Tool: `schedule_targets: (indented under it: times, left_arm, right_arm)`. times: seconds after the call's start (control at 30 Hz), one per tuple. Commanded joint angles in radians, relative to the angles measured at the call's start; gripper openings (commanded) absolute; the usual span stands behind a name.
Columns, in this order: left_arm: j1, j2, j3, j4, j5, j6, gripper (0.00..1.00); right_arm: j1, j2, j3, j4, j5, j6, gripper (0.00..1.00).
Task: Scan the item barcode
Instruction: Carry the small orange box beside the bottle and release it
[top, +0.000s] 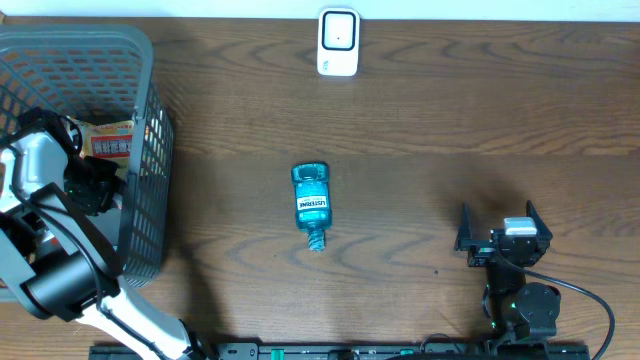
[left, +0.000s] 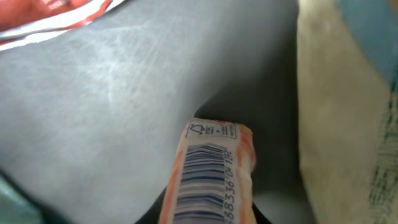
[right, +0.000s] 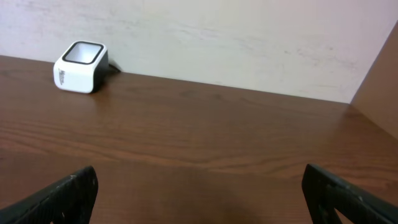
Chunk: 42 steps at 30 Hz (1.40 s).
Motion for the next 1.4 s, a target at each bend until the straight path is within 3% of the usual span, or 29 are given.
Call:
schedule_targets:
  times: [0.0,0.17,0.37,0.5,0.63,0.83,1.0,1.17,1.37]
  left_arm:
    - [0.003,-0.133,-0.007,-0.015,-0.008,0.015,0.12]
    - [0.003,-0.447,-0.006,-0.016,0.004,0.009,0.08]
    - [-0.015,-0.818,-0.006,0.072,0.205,0.007,0.08]
    - [-0.123,-0.983,-0.006,0.108,0.344,0.007,0.08]
    - [-0.336,-1.067,-0.023,0.126,0.354,0.008,0.08]
    - [-0.663,-1.041,-0.101,0.262,0.334,0.021,0.08]
    - [-0.906,-0.909,-0.161,0.402,0.235,0.022,0.08]
    - [-1.066,-0.709,-0.161,0.463,0.214,0.022,0.08]
    - [-1.156,-0.442,-0.162,0.465,0.214,0.022,0.08]
  right_arm:
    - [-0.008,-0.002,-0.003,-0.001,0.008,-0.01,0.99]
    - [-0.008,-0.002,-0.003,-0.001,0.008,-0.01,0.99]
    - [-0.008,-0.002,-0.003,-0.001,0.008,-0.01,0.99]
    - [-0.008,-0.002,-0.003,-0.001,0.008,-0.01,0.99]
    - [-0.008,-0.002,-0.003,-0.001,0.008,-0.01,0.99]
    - [-0.008,-0.002,-0.003,-0.001,0.008,-0.01,0.99]
    - [-0.008,-0.002,-0.003,-0.001,0.008,-0.01,0.99]
    - [-0.008,-0.002,-0.003,-0.001,0.008,-0.01,0.99]
    - [-0.008,-0.002,-0.003,-0.001,0.008,-0.01,0.99]
